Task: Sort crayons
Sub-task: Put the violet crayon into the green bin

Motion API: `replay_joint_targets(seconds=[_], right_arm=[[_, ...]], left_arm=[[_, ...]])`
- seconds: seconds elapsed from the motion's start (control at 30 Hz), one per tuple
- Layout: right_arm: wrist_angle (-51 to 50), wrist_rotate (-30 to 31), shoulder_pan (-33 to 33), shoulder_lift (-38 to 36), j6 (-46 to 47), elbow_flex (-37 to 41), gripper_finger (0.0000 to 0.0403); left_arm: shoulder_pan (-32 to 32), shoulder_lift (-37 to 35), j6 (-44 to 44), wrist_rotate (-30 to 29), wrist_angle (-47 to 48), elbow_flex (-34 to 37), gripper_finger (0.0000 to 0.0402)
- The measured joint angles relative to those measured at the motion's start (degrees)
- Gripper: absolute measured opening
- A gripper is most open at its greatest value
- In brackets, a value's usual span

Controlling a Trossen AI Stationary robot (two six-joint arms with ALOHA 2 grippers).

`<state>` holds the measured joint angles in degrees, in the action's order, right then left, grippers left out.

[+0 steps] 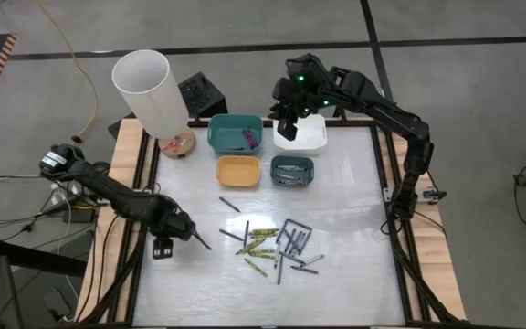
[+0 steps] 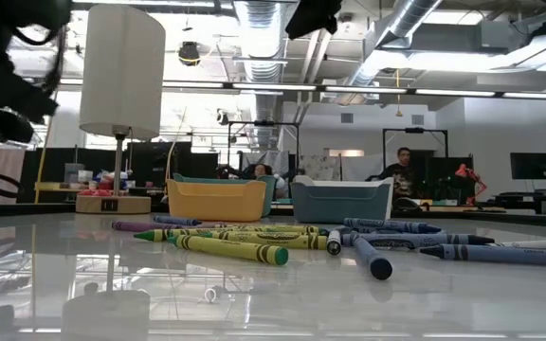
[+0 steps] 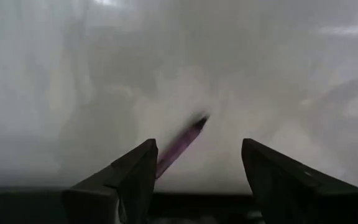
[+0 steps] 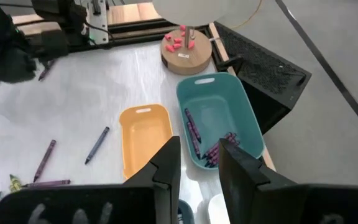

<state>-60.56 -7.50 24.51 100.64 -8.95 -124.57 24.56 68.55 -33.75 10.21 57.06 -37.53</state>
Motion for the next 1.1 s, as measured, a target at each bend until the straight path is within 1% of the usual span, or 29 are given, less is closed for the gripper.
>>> replay_joint_targets(seconds=[0.13, 0.2, 0.4, 0.53, 0.73, 0.87, 0.97, 1.03, 1.1], right_arm=[[1.3, -0.1, 0.0, 0.0, -0.1, 1.2, 0.0102], [1.5, -0.1, 0.0, 0.0, -0.1, 1.3, 0.0102], [2.5, -0.1, 0.0, 0.0, -0.1, 1.3, 0.0102], [2.4, -0.1, 0.0, 0.0, -0.1, 1.3, 0.0102], [2.4, -0.1, -0.1, 0.0, 0.1, 1.3, 0.0102], [2.4, -0.1, -0.1, 0.0, 1.0, 1.3, 0.0102], [2.4, -0.1, -0.1, 0.0, 1.3, 1.3, 0.0102], [2.4, -0.1, -0.1, 0.0, 1.7, 1.3, 0.0102], [2.4, -0.2, -0.1, 0.0, 2.1, 1.3, 0.0102]], left_arm=[[3.7, 0.0, 2.7, -4.8, 1.6, 0.0, 0.0224], [5.1, 0.0, 4.2, -5.4, 2.0, 0.6, 0.0224], [7.4, 0.0, 5.4, -4.1, 0.9, 4.2, 0.0224], [7.5, 0.0, 7.4, -5.0, 0.0, 4.9, 0.0224], [7.5, 0.0, 9.0, -3.1, -6.0, 8.0, 0.0224], [7.5, -0.1, 8.6, -3.1, -7.1, 8.6, 0.0223], [7.5, -0.1, 7.7, -3.5, -7.2, 8.7, 0.0210], [7.5, -0.1, 7.3, -3.7, -7.4, 8.7, 0.0187], [7.5, -0.1, 7.1, -4.0, -7.4, 8.7, 0.0155]])
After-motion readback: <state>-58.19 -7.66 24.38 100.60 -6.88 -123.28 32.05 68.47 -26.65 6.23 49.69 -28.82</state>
